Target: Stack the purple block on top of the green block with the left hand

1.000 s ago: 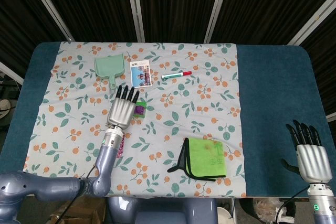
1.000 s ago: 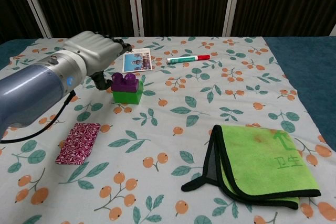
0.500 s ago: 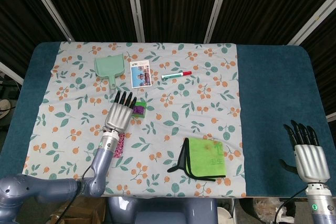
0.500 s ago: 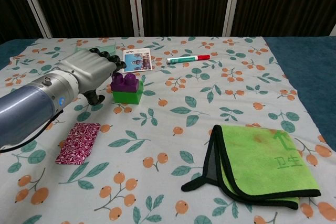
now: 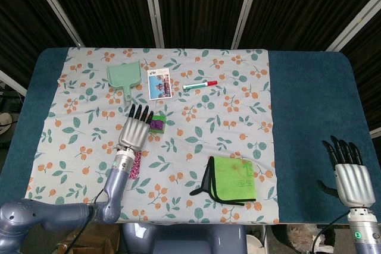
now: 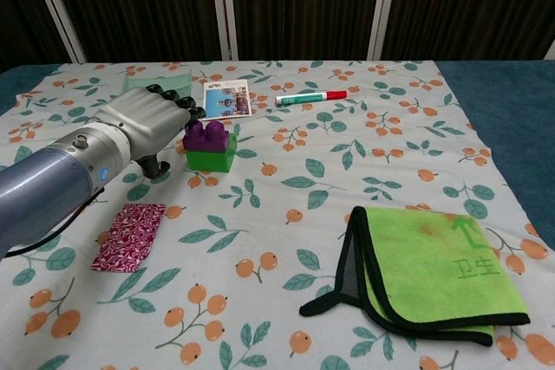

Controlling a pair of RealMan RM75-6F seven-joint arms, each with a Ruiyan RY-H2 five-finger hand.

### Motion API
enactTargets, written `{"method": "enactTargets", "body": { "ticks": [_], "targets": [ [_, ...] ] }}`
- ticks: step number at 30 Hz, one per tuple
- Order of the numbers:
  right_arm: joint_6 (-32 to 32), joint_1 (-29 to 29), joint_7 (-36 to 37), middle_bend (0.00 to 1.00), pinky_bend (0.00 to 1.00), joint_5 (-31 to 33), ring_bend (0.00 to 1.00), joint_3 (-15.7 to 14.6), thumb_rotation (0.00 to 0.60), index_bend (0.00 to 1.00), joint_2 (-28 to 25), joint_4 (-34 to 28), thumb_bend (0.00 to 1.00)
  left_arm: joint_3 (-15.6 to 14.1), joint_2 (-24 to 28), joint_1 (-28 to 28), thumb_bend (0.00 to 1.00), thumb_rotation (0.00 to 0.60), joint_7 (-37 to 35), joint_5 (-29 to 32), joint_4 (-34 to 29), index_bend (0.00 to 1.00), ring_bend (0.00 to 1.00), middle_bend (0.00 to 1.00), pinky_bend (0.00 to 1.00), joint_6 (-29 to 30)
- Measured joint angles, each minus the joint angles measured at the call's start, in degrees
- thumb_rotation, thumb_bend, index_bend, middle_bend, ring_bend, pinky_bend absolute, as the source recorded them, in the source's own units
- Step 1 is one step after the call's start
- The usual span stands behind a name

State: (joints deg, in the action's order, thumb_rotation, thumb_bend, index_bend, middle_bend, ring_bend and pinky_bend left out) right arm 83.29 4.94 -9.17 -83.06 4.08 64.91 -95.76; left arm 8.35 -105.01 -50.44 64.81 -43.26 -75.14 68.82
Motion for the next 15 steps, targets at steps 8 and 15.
{"method": "enactTargets", "body": {
  "ticks": [8,15],
  "targets": [
    [-0.1,0.0,0.2,0.05,0.05,0.3,0.01,0.1,0.6,0.1,-0.1,0.1,0.17,-0.3,-1.2,-0.1,0.43,0.6,1.4,-0.1,1.6,0.0,0.0,0.0,0.0,-0.4],
    [-0.1,0.0,0.5,0.05,0.05,0.3,0.01,0.2,0.6,0.1,-0.2,0.1,0.17,-0.3,-1.7,0.1,0.43,0.6,2.1,0.0,2.3,0.0,0.0,0.0,0.0,-0.3]
  ]
}}
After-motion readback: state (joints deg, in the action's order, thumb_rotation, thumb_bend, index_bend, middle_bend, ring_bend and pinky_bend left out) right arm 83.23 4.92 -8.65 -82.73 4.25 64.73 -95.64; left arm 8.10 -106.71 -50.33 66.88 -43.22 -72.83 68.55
